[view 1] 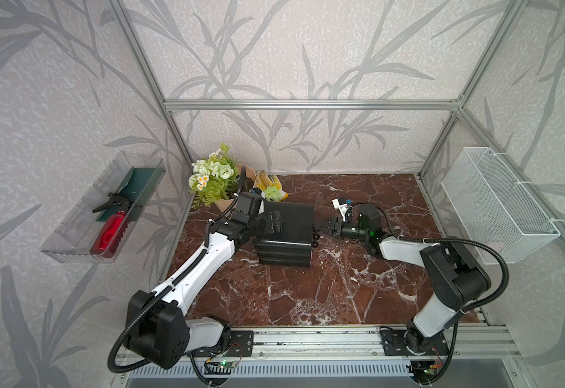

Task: Take the sponge out of the drawer
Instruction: Adjust the storage box at the center of the board.

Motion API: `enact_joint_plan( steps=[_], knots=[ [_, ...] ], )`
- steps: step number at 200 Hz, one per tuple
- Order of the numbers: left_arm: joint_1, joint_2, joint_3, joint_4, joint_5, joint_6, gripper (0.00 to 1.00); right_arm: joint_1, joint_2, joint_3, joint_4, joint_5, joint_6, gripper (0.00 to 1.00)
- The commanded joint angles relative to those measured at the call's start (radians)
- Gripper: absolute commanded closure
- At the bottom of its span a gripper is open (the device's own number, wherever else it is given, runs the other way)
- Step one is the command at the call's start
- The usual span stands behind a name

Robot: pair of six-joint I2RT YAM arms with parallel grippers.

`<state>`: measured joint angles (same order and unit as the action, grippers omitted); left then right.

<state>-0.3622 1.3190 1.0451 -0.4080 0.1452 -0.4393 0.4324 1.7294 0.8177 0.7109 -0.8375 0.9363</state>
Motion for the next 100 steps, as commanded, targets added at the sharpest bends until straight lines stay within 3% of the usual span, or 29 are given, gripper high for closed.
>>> enact_joint_plan(
  steps=[1, 63, 100],
  knots=[
    [-0.060, 0.020, 0.036, 0.186, 0.279, -0.066, 0.12, 0.050, 0.062, 0.072, 0.016, -0.007, 0.006, 0.43],
    [-0.058, 0.031, 0.027, 0.230, 0.297, -0.088, 0.12, 0.049, 0.125, 0.166, 0.004, -0.015, 0.005, 0.44],
    [-0.056, 0.014, 0.056, 0.163, 0.245, -0.026, 0.12, 0.042, 0.102, 0.137, -0.015, -0.009, -0.010, 0.44]
  ],
)
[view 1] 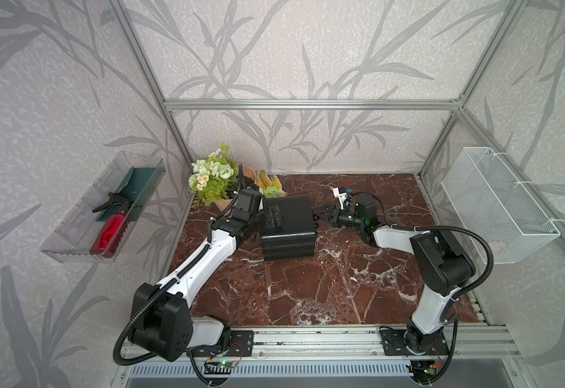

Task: Take the sponge out of the drawer
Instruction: Adjust the storage box at the center of the board, then open the drawer in the storage box.

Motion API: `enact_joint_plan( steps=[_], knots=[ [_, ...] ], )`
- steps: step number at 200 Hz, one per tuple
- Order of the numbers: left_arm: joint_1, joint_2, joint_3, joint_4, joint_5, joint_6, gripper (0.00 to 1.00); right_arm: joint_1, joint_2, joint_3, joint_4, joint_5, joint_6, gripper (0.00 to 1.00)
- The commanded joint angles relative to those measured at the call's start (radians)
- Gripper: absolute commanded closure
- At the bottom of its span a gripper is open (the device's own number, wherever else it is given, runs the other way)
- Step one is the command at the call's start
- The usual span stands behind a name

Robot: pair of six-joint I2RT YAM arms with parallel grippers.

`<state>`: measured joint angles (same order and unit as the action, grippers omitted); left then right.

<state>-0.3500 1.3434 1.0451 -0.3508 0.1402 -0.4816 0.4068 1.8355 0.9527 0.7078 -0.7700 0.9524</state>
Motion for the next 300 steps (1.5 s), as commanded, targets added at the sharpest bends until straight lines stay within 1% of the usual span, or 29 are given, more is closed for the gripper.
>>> enact_joint_plan(
  steps=[1, 36, 56, 78, 97, 117, 127, 158, 194, 223, 254, 300],
  knots=[
    [-0.069, -0.012, 0.058, 0.103, 0.246, 0.019, 0.12, 0.067, -0.005, -0.001, -0.012, -0.076, -0.027, 0.44],
    [-0.068, -0.079, 0.152, -0.070, 0.074, 0.146, 0.09, 0.023, -0.066, -0.073, -0.032, -0.061, -0.047, 0.41],
    [-0.068, -0.117, 0.198, -0.133, 0.032, 0.179, 0.07, -0.002, -0.099, -0.091, -0.056, -0.061, -0.066, 0.40],
    [-0.077, -0.131, 0.216, -0.154, 0.065, 0.161, 0.07, -0.007, -0.108, -0.086, -0.066, -0.081, -0.078, 0.40],
    [-0.108, -0.118, 0.210, -0.139, 0.103, 0.140, 0.08, -0.007, -0.091, -0.085, -0.030, -0.102, -0.056, 0.41],
    [-0.147, -0.083, 0.211, -0.124, 0.116, 0.131, 0.09, -0.008, -0.062, -0.086, 0.025, -0.119, -0.012, 0.44],
    [-0.157, -0.063, 0.208, -0.110, 0.137, 0.121, 0.10, -0.007, -0.043, -0.084, 0.089, -0.126, 0.011, 0.44],
    [-0.159, -0.017, 0.184, -0.050, 0.173, 0.086, 0.11, -0.008, 0.015, -0.073, 0.194, -0.148, 0.078, 0.45],
    [-0.159, 0.016, 0.161, -0.032, 0.177, 0.069, 0.11, -0.010, 0.067, -0.062, 0.268, -0.153, 0.122, 0.47],
    [-0.161, 0.029, 0.141, -0.031, 0.163, 0.058, 0.11, -0.010, 0.089, -0.069, 0.321, -0.163, 0.157, 0.54],
    [-0.160, 0.034, 0.127, -0.018, 0.161, 0.055, 0.11, -0.011, 0.107, -0.083, 0.375, -0.161, 0.181, 0.56],
    [-0.158, 0.055, 0.115, -0.012, 0.165, 0.054, 0.11, -0.012, 0.164, -0.067, 0.511, -0.179, 0.275, 0.58]
  ],
)
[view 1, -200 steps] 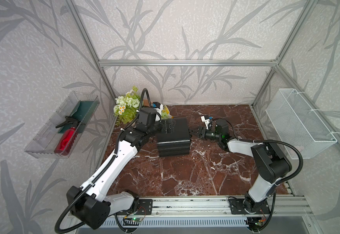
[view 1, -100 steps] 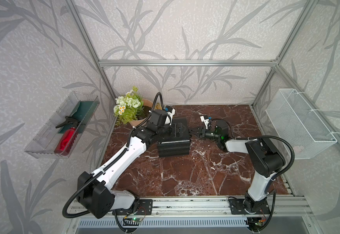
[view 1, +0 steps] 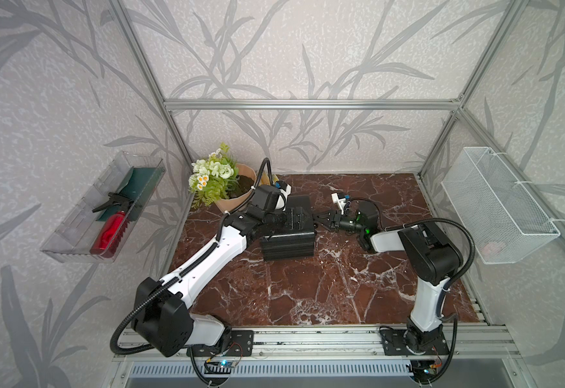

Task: Take the sponge out of the drawer
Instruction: Open the drawer in the storage box.

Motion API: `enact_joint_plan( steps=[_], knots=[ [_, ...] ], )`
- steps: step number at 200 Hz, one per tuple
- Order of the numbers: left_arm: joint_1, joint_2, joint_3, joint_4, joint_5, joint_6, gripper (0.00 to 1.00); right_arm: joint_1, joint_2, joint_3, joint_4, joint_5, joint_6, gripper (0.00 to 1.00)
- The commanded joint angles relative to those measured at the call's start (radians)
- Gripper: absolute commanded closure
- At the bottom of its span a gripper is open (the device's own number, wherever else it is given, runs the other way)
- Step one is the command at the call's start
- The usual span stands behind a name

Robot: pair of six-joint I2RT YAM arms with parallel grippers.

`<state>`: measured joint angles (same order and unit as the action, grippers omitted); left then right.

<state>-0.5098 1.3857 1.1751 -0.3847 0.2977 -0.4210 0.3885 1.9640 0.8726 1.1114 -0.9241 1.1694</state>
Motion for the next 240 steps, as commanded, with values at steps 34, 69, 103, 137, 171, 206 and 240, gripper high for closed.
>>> enact_joint_plan(
  steps=[34, 69, 103, 137, 171, 206, 240],
  knots=[
    [0.005, 0.027, -0.028, 0.037, 0.010, -0.014, 0.11, 0.004, 0.045, 0.002, 0.110, -0.023, 0.055, 0.74],
    [0.014, 0.021, -0.041, 0.044, -0.003, -0.020, 0.11, -0.022, 0.021, -0.038, 0.090, -0.006, 0.031, 0.78],
    [0.030, 0.019, -0.055, 0.050, -0.003, -0.025, 0.11, -0.089, -0.048, -0.094, -0.028, 0.017, -0.057, 0.82],
    [0.041, 0.019, -0.062, 0.054, -0.005, -0.025, 0.11, -0.164, -0.135, -0.134, -0.173, 0.018, -0.157, 0.82],
    [0.048, 0.023, -0.064, 0.055, -0.006, -0.024, 0.11, -0.225, -0.193, -0.162, -0.257, 0.021, -0.216, 0.82],
    [0.050, 0.030, -0.063, 0.059, -0.003, -0.022, 0.12, -0.269, -0.232, -0.172, -0.312, 0.020, -0.255, 0.82],
    [0.051, 0.031, -0.061, 0.060, -0.002, -0.019, 0.11, -0.295, -0.251, -0.170, -0.406, 0.030, -0.310, 0.83]
  ],
)
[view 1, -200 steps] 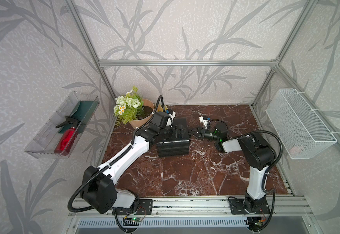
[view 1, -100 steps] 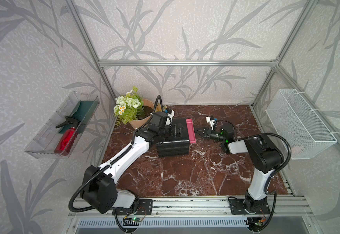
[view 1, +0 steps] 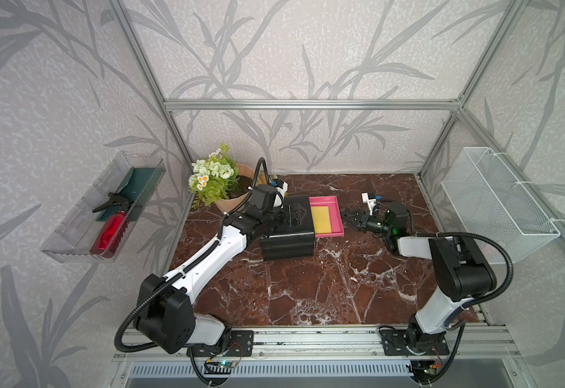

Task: Take the sponge out of the drawer
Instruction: Open the drawer in the storage box.

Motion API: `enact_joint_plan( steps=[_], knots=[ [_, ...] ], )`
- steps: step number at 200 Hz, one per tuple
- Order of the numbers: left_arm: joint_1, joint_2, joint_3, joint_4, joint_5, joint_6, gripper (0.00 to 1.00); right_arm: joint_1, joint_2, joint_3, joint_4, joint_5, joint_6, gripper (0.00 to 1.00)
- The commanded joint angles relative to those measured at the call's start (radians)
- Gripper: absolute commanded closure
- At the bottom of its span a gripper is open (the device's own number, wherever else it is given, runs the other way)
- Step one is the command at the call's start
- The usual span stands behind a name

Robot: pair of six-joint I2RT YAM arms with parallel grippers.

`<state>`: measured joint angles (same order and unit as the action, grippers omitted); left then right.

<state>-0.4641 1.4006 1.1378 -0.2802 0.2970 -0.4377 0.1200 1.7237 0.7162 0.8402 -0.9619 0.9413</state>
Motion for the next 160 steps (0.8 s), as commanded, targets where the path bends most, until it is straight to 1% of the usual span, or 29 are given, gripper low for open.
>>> enact_joint_plan(
  steps=[1, 7, 12, 56, 85, 90, 110, 123, 132, 138, 144, 152, 160],
  knots=[
    [0.005, 0.016, -0.024, -0.044, -0.001, -0.002, 0.12, -0.027, -0.011, -0.013, -0.136, 0.069, -0.082, 0.82],
    [0.005, 0.016, -0.024, -0.045, -0.002, -0.002, 0.12, -0.032, -0.011, -0.013, -0.149, 0.072, -0.090, 0.82],
    [0.005, 0.016, -0.024, -0.045, -0.002, -0.001, 0.12, -0.035, -0.041, -0.013, -0.159, 0.073, -0.098, 0.82],
    [0.005, 0.015, -0.027, -0.039, 0.006, 0.001, 0.12, -0.066, -0.073, -0.005, -0.229, 0.090, -0.141, 0.83],
    [0.005, 0.014, -0.029, -0.036, 0.006, 0.002, 0.12, -0.069, -0.072, 0.006, -0.263, 0.100, -0.160, 0.80],
    [0.005, 0.013, -0.030, -0.035, 0.007, 0.001, 0.11, -0.069, -0.072, 0.007, -0.271, 0.108, -0.162, 0.78],
    [0.005, 0.010, -0.031, -0.035, 0.015, 0.002, 0.12, -0.072, -0.091, 0.025, -0.335, 0.156, -0.186, 0.63],
    [0.005, 0.006, -0.030, -0.036, 0.016, 0.004, 0.11, -0.072, -0.128, 0.047, -0.406, 0.188, -0.229, 0.61],
    [0.005, 0.002, -0.029, -0.036, 0.018, 0.005, 0.11, -0.072, -0.160, 0.066, -0.473, 0.226, -0.270, 0.57],
    [0.004, 0.000, -0.030, -0.035, 0.018, 0.004, 0.11, -0.072, -0.184, 0.082, -0.529, 0.253, -0.296, 0.57],
    [0.005, -0.005, -0.030, -0.034, 0.020, 0.005, 0.11, -0.072, -0.206, 0.100, -0.579, 0.279, -0.348, 0.56],
    [0.004, -0.008, -0.030, -0.032, 0.021, 0.005, 0.11, -0.072, -0.237, 0.123, -0.647, 0.319, -0.387, 0.53],
    [0.004, -0.011, -0.030, -0.030, 0.019, 0.006, 0.11, -0.072, -0.265, 0.145, -0.704, 0.353, -0.423, 0.53]
  ],
)
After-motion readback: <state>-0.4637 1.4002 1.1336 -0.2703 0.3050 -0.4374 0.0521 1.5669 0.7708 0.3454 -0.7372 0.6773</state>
